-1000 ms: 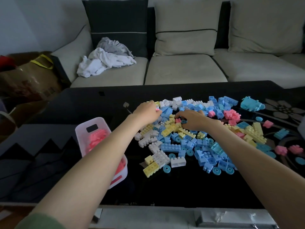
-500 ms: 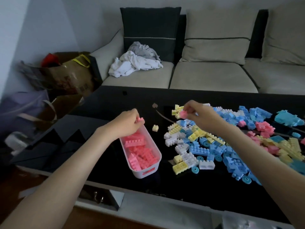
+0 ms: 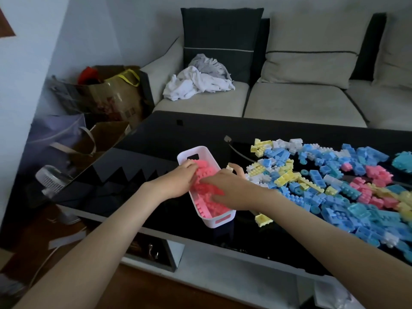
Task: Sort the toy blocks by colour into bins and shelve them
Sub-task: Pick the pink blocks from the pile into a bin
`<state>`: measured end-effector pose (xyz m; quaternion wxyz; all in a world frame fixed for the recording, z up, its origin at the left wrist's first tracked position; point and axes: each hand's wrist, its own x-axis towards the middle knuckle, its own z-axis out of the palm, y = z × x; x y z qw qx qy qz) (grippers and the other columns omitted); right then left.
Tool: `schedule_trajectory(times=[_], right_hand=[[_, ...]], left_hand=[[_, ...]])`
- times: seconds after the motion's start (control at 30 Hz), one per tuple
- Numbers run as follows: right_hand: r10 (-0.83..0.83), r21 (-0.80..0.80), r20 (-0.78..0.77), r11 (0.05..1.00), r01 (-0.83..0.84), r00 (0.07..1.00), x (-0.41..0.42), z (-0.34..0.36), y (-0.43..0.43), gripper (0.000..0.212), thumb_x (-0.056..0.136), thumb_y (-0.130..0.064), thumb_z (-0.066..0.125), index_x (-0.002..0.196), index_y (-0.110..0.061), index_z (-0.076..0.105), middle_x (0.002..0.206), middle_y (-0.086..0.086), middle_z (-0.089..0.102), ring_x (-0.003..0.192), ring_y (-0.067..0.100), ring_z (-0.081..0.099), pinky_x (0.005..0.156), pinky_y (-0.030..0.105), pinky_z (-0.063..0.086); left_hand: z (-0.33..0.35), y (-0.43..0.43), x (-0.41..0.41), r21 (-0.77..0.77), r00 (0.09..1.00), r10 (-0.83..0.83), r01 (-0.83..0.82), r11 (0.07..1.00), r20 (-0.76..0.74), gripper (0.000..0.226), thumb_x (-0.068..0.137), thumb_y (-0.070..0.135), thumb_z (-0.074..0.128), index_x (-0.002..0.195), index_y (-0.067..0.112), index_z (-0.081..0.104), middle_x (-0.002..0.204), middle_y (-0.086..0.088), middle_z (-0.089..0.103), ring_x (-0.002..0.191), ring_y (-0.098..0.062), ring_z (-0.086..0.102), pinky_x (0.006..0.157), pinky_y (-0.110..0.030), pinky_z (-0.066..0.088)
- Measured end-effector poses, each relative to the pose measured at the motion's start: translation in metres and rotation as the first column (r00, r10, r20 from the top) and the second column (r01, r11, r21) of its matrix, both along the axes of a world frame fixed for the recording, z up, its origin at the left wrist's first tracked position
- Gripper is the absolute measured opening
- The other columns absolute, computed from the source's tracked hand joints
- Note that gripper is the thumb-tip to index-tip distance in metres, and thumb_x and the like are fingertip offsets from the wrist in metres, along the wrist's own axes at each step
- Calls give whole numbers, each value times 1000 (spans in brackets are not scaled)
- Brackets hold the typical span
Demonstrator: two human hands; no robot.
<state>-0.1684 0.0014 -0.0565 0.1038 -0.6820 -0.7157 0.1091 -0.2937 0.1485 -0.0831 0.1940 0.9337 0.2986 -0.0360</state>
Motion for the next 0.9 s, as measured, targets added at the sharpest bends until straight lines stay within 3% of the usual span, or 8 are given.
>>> schedule_trajectory(times=[0.17, 0.27, 0.33, 0.43, 0.5, 0.6, 0.73, 0.9], right_hand=[[56, 3, -241, 998, -57, 969, -5, 9, -8, 19, 89, -27, 56, 107, -24, 63, 101, -11, 63, 102, 4, 52, 107, 32, 26], [72, -70, -135, 994, -82, 988, -12, -4, -11, 16, 88, -31, 55, 101, -23, 60, 99, -12, 56, 103, 6, 43, 106, 29, 16], [49, -47, -94, 997, -53, 994, -14, -10, -10, 11, 87, -26, 54, 96, -22, 59, 96, -10, 51, 102, 8, 38, 105, 29, 14], [-2, 19, -18, 1000, 2, 1000, -16, -16, -7, 10, 86, -20, 50, 90, -19, 60, 94, -6, 56, 102, 12, 41, 106, 34, 17], [-89, 86, 8, 992, 88, 996, -16, -15, -7, 17, 88, -17, 45, 95, -18, 61, 88, -7, 50, 99, 12, 41, 106, 34, 18], [-171, 109, 26, 980, 167, 985, -12, -9, -10, 27, 91, -15, 40, 108, -22, 60, 87, -8, 46, 109, 18, 40, 102, 36, 21], [-144, 58, -106, 987, 151, 984, 3, -4, -20, 28, 92, -13, 43, 109, -25, 62, 105, -3, 57, 119, 19, 32, 106, 39, 24], [-140, 122, -272, 976, 178, 952, 28, -4, -41, 28, 91, -15, 48, 115, -24, 59, 119, -7, 55, 119, 14, 38, 106, 37, 31]], left_hand=[[8, -5, 0, -38, 998, 21, -19, 999, 62, 42, 101, 29, 36, 142, 17, 38, 145, 1, 34, 126, -16, 43, 108, -31, 35], [20, -15, 7, 19, 996, -6, 4, 1000, 85, 39, 100, 16, 37, 139, 14, 44, 144, -2, 39, 121, -14, 48, 99, -24, 39], [25, -21, 14, 30, 998, -41, 39, 999, 54, 31, 99, 13, 38, 127, 10, 51, 132, -4, 49, 97, -7, 53, 78, -18, 41], [26, -26, 19, 7, 996, -75, 75, 997, 57, 20, 97, 16, 45, 103, 6, 61, 106, -5, 56, 88, -12, 54, 70, -18, 39], [23, -27, 20, 16, 994, -87, 86, 996, 68, 19, 95, 14, 47, 101, 11, 64, 104, 2, 56, 99, -16, 56, 77, -19, 42], [19, -26, 15, 19, 996, -56, 55, 998, 71, 35, 92, 10, 48, 124, 19, 60, 126, 5, 52, 118, -13, 50, 98, -20, 38], [20, -24, 9, 15, 995, -19, 18, 1000, 98, 34, 90, 9, 49, 118, 24, 61, 116, 4, 58, 110, -13, 56, 82, -14, 42], [32, -40, 29, 183, 970, 58, -102, 978, 234, 36, 93, 7, 42, 127, 15, 54, 131, -2, 48, 126, -21, 39, 97, -31, 41]])
